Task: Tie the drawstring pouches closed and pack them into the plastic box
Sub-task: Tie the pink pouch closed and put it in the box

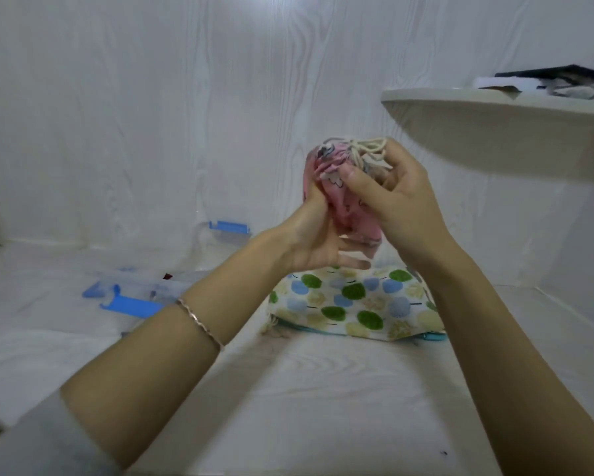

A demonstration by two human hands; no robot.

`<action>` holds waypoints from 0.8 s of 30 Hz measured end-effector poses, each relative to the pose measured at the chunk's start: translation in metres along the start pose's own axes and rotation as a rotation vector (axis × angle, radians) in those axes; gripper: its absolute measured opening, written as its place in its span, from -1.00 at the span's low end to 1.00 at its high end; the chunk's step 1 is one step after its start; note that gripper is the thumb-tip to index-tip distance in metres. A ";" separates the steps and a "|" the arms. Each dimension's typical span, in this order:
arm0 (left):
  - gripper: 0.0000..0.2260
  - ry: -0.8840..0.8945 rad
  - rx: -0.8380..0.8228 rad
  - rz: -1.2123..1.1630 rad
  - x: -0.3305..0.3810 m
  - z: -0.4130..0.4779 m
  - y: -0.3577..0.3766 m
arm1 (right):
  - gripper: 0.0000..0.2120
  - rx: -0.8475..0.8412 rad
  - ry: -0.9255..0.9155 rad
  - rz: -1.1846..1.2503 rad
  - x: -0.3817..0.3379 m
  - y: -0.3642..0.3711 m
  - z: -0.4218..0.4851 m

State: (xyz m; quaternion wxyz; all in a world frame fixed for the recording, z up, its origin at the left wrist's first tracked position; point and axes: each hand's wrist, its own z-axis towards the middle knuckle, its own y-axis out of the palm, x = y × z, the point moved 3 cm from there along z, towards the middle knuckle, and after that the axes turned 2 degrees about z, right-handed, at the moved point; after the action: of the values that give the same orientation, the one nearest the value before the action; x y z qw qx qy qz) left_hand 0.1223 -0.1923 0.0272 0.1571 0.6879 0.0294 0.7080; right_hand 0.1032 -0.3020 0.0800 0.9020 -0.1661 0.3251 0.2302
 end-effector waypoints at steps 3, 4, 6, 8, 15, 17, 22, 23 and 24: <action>-0.02 0.136 0.133 0.087 0.033 -0.009 -0.010 | -0.88 0.012 -0.045 0.070 -0.016 0.015 0.006; 0.01 0.164 0.166 0.099 0.044 -0.015 -0.019 | -0.88 0.005 -0.054 0.098 -0.016 0.023 0.011; 0.05 0.202 0.191 0.102 0.060 -0.025 -0.035 | -0.87 -0.009 -0.056 0.130 -0.013 0.036 0.020; 0.08 0.212 0.219 0.097 0.071 -0.037 -0.057 | -0.87 -0.033 -0.034 0.141 -0.002 0.050 0.031; 0.01 0.129 0.402 0.048 0.069 -0.056 -0.148 | -0.84 -0.037 0.151 0.250 0.059 0.103 0.061; 0.02 0.040 0.417 0.034 0.059 -0.051 -0.165 | -0.83 -0.045 0.213 0.257 0.075 0.112 0.067; 0.01 -0.140 0.411 -0.102 0.039 -0.031 -0.191 | -0.86 -0.124 0.299 0.175 0.106 0.123 0.077; 0.01 -0.150 0.389 -0.163 0.037 -0.027 -0.193 | -0.86 -0.143 0.298 0.153 0.109 0.123 0.078; 0.01 -0.159 0.366 -0.238 0.036 -0.025 -0.198 | -0.86 -0.166 0.292 0.124 0.111 0.125 0.081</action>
State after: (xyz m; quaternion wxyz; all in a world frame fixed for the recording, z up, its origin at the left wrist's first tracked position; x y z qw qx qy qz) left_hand 0.1339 0.0092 0.0092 0.1141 0.7503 0.2256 0.6108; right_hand 0.1548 -0.1269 0.0466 0.8124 -0.2515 0.4422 0.2850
